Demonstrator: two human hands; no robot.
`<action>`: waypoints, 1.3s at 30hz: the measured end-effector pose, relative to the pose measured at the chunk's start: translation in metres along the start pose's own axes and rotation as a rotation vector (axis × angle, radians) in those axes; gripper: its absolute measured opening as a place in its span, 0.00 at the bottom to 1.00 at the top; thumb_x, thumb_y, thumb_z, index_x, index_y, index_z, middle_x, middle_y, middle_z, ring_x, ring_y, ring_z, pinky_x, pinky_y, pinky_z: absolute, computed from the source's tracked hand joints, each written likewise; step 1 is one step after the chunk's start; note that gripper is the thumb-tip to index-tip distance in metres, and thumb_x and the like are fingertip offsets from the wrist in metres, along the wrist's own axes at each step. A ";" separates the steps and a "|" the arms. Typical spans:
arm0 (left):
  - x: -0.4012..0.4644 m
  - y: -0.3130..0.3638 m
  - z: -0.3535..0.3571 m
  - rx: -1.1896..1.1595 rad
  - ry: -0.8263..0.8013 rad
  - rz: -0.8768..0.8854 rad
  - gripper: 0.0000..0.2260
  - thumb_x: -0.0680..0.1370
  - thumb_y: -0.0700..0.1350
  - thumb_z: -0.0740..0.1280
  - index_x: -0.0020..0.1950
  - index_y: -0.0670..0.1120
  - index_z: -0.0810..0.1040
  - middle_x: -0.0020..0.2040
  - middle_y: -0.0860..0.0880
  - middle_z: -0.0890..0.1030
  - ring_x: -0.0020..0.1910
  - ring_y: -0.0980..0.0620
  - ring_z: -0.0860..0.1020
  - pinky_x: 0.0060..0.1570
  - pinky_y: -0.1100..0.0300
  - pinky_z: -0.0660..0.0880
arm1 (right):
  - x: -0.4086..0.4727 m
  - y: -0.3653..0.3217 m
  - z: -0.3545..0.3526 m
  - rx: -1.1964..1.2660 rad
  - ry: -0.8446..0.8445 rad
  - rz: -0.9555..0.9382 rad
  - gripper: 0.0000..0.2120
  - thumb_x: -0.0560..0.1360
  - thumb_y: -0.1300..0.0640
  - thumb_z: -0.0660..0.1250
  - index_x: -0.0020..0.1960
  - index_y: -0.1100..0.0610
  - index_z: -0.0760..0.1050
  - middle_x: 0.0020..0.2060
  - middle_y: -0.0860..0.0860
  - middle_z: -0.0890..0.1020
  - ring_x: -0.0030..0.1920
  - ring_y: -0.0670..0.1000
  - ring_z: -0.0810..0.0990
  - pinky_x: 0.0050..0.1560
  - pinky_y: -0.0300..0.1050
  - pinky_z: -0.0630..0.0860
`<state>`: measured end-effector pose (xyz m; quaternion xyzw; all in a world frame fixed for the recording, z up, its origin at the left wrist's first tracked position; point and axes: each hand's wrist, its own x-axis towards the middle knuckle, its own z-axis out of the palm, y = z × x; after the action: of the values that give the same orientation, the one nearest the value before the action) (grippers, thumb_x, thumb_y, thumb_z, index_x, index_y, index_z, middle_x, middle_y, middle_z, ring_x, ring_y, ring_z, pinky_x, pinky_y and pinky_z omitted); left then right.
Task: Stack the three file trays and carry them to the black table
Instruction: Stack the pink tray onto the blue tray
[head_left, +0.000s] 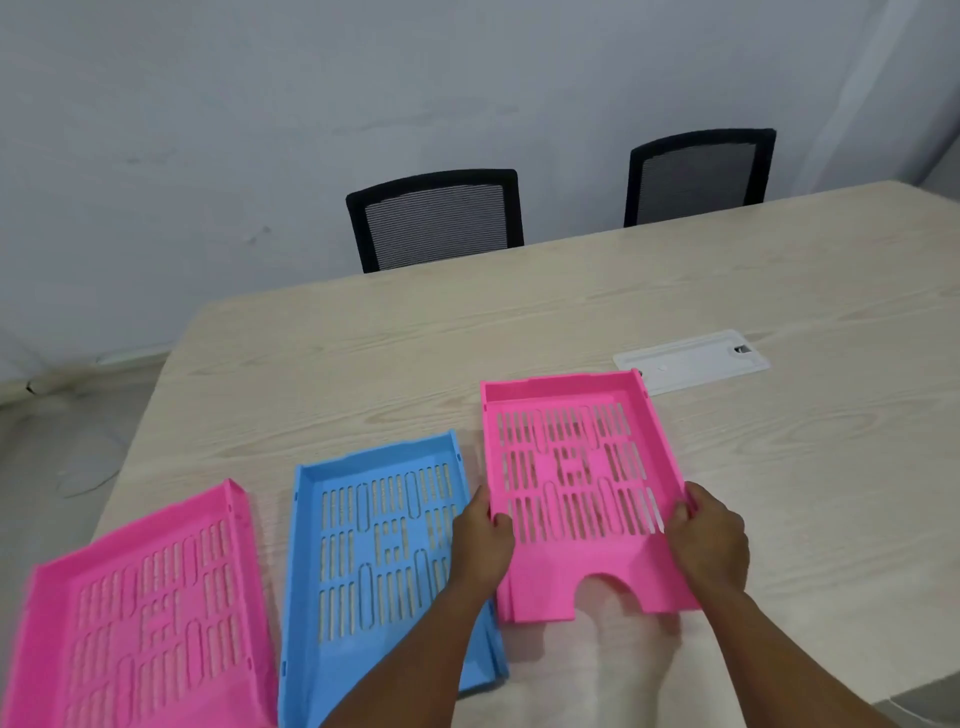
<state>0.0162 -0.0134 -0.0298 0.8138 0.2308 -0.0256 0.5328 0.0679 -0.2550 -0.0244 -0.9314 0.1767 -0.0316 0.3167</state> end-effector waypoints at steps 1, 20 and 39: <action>0.001 -0.002 -0.004 -0.014 0.020 -0.002 0.24 0.81 0.35 0.57 0.77 0.47 0.68 0.48 0.42 0.85 0.32 0.51 0.76 0.27 0.60 0.75 | -0.001 -0.005 0.000 0.004 -0.001 -0.011 0.06 0.76 0.62 0.61 0.40 0.59 0.74 0.30 0.58 0.78 0.32 0.62 0.77 0.34 0.49 0.73; -0.034 -0.087 -0.168 -0.086 0.438 -0.081 0.21 0.78 0.34 0.61 0.70 0.44 0.77 0.46 0.47 0.86 0.33 0.49 0.79 0.37 0.54 0.78 | -0.108 -0.118 0.081 0.095 -0.256 -0.287 0.06 0.74 0.61 0.63 0.39 0.58 0.75 0.28 0.54 0.79 0.29 0.57 0.78 0.33 0.53 0.77; -0.070 -0.130 -0.192 -0.187 0.392 -0.113 0.23 0.83 0.36 0.59 0.78 0.45 0.65 0.39 0.58 0.78 0.20 0.62 0.64 0.23 0.64 0.66 | -0.153 -0.126 0.101 0.106 -0.319 -0.298 0.07 0.77 0.58 0.62 0.47 0.51 0.79 0.34 0.50 0.83 0.32 0.51 0.82 0.37 0.53 0.82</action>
<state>-0.1381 0.1732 -0.0380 0.7361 0.3766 0.1249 0.5484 -0.0187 -0.0503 -0.0211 -0.9225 -0.0174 0.0604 0.3807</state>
